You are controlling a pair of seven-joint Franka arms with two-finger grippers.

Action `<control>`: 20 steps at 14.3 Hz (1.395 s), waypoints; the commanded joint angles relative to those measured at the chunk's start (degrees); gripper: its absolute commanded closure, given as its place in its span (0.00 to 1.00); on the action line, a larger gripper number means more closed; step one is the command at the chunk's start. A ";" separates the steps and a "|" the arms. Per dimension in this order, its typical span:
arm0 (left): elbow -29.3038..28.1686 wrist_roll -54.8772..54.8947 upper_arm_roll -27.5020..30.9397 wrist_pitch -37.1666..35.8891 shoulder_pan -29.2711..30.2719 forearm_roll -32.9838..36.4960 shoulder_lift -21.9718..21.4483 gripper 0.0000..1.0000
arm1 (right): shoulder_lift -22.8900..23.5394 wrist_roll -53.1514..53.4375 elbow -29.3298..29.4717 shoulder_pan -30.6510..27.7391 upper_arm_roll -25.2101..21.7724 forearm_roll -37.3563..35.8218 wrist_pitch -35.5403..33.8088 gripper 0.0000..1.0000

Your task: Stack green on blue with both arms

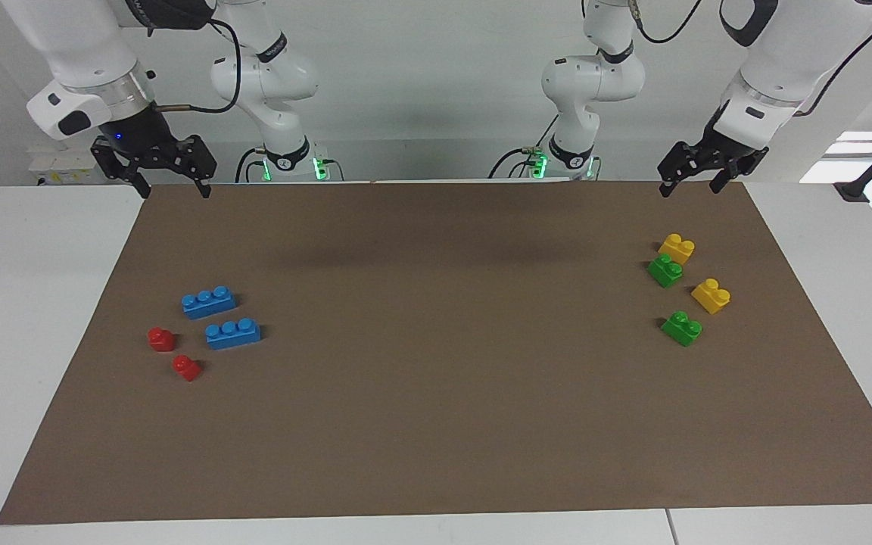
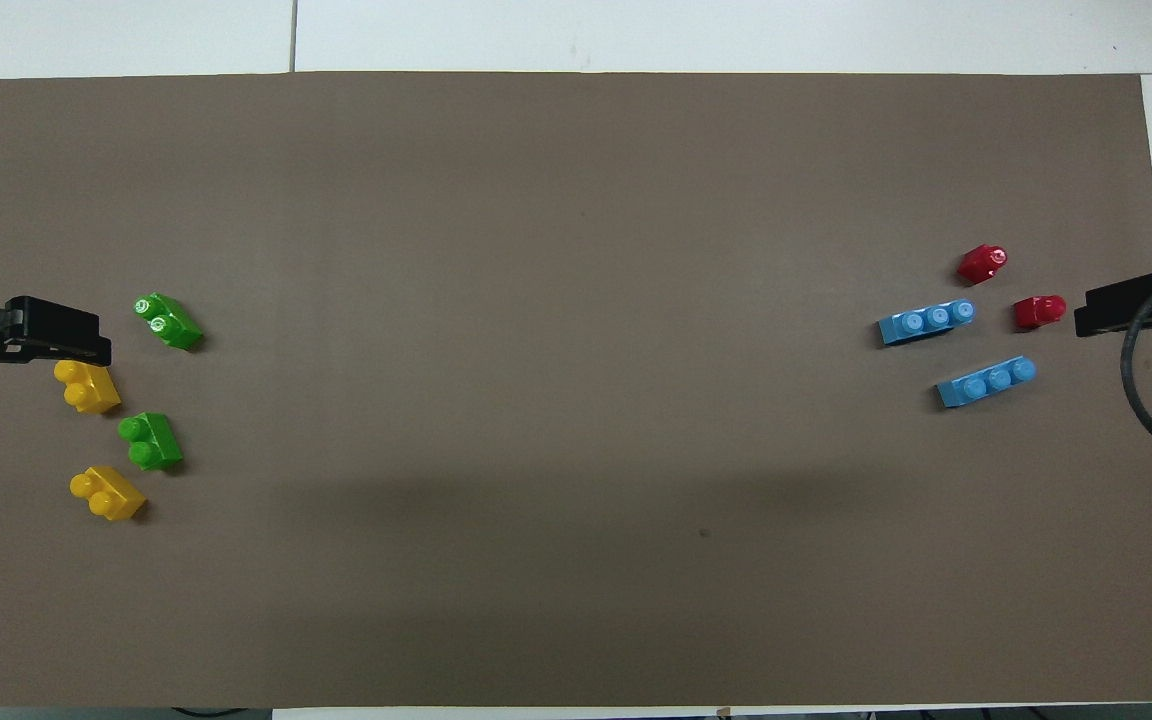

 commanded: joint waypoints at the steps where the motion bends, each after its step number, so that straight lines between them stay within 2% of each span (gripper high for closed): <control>1: -0.44 -0.99 0.02 0.47 -0.30 -0.36 -0.91 0.00 | -1.25 -0.98 -1.47 -0.65 0.33 -0.33 0.19 0.00; 9: -0.53 -1.16 -0.86 0.56 -0.30 -0.36 -0.91 0.00 | -1.17 -2.83 -1.03 -1.44 0.15 -0.33 0.10 0.00; 11: -0.61 -5.44 -0.77 0.82 -0.21 -0.36 -0.91 0.00 | -0.99 -1.78 -1.03 -1.96 0.07 -0.24 0.88 0.00; 17: -1.05 -30.22 -0.77 3.81 -0.12 -0.45 -0.91 0.00 | -0.99 18.58 -1.90 -2.23 0.15 -0.24 3.70 0.01; 20: -1.40 -36.74 -0.60 4.69 0.58 -0.62 -1.26 0.00 | -0.90 30.18 -3.05 -2.32 0.15 0.71 4.93 0.02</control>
